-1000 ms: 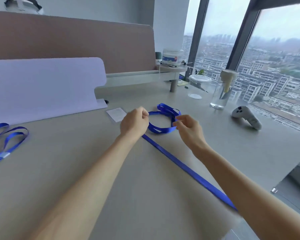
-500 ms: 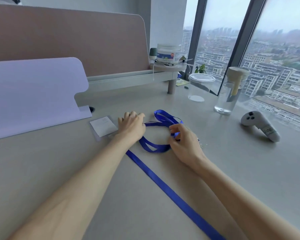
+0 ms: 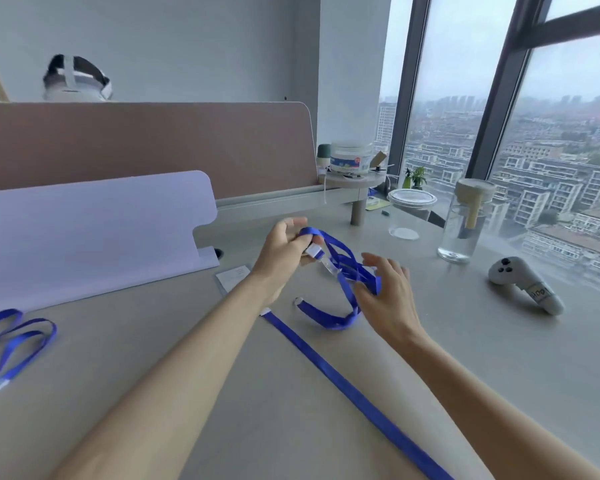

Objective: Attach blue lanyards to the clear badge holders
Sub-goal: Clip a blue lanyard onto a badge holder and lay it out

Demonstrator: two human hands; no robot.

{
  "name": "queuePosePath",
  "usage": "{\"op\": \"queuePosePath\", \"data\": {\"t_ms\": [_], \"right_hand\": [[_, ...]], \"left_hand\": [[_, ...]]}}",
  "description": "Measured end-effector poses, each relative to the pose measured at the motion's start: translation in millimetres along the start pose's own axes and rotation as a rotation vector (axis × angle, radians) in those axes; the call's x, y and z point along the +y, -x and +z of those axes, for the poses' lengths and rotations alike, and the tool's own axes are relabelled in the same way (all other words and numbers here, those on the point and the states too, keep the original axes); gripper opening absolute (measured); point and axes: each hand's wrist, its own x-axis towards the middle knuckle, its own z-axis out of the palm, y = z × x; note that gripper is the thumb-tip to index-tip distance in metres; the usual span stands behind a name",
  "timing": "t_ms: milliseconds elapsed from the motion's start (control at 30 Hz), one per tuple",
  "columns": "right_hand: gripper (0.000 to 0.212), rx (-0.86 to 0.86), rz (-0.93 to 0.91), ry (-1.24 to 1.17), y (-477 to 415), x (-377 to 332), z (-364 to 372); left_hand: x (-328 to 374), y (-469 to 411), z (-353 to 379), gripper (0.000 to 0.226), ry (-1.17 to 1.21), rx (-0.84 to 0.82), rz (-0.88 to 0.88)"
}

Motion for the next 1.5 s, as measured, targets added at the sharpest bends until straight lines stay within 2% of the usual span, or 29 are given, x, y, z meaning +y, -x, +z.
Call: {"op": "queuePosePath", "data": {"t_ms": [167, 333, 400, 500, 600, 667, 733, 933, 1067, 1167, 1233, 1400, 1500], "right_hand": [[0.066, -0.043, -0.177, -0.021, 15, -48, -5], [0.051, 0.116, -0.146, -0.082, 31, -89, -2], [0.047, 0.115, -0.104, -0.088, 37, -106, -1], [0.052, 0.02, -0.062, -0.055, 45, -133, 8], [0.051, -0.255, -0.038, -0.052, 59, -161, 32], [0.043, -0.442, -0.037, -0.034, 75, -176, 60], [0.041, -0.546, -0.053, -0.022, 93, -187, 88], [0.06, -0.676, -0.135, -0.064, 137, -239, 160], [0.029, -0.759, -0.173, -0.143, 161, -270, 191], [0.023, -0.714, -0.246, -0.054, 169, -280, 208], [0.022, -0.668, -0.221, -0.04, 167, -280, 213], [0.026, -0.48, -0.044, -0.073, 153, -263, 210], [0.02, -0.422, -0.013, -0.076, 149, -257, 210]], "left_hand": [[50, 29, -7, 0.032, 0.251, -0.043, 0.073], [99, 67, -41, 0.03, 0.497, -0.068, 0.147], [116, 84, -65, 0.027, 0.619, -0.046, 0.167], [130, 109, -108, 0.024, 0.775, 0.021, 0.17], [132, 137, -152, 0.023, 0.789, 0.096, 0.173], [126, 156, -181, 0.023, 0.718, 0.159, 0.157], [116, 174, -204, 0.022, 0.601, 0.224, 0.132], [95, 226, -271, 0.024, 0.439, 0.411, 0.089], [94, 245, -301, 0.025, 0.374, 0.415, 0.068], [95, 253, -320, 0.024, 0.337, 0.409, 0.052], [93, 259, -334, 0.022, 0.247, 0.42, 0.018], [79, 278, -361, 0.029, -0.249, 0.435, -0.164], [76, 293, -363, 0.031, -0.518, 0.294, -0.226]]}}
